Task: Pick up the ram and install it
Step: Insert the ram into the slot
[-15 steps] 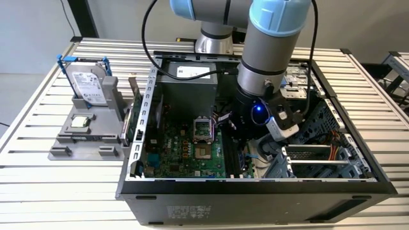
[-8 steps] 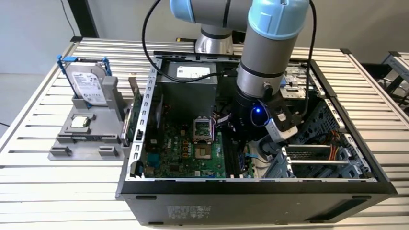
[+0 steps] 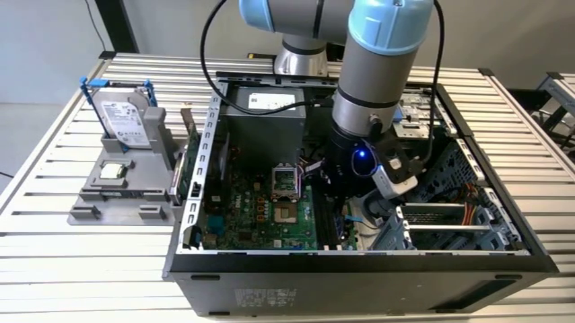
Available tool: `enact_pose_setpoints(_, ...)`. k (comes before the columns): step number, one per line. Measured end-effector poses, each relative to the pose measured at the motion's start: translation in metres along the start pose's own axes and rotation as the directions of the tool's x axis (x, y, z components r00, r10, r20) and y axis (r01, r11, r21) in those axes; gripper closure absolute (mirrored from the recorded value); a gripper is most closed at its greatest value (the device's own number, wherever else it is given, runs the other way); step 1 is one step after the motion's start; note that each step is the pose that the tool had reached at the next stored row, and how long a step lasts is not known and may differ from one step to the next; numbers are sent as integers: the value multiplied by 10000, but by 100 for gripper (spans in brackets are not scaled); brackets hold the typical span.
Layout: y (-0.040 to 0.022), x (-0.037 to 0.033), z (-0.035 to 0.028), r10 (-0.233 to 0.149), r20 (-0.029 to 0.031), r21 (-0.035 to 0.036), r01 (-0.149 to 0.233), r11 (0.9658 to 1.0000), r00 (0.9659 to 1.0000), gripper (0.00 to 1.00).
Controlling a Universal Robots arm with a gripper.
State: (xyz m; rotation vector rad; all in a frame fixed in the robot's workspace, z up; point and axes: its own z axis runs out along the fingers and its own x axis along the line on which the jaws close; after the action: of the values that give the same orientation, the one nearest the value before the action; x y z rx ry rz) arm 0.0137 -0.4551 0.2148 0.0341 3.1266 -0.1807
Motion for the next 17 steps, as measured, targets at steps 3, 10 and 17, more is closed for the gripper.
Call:
enact_pose_setpoints(3, 2, 3, 2, 97, -10, -3, -97, 10000, 10000, 100)
enact_pose_setpoints(10, 9, 4, 75, 125, -21, 9, -124, 9999, 9999, 100)
enact_pose_setpoints(17, 12, 3, 80, 122, -39, -8, -123, 9999, 9999, 0)
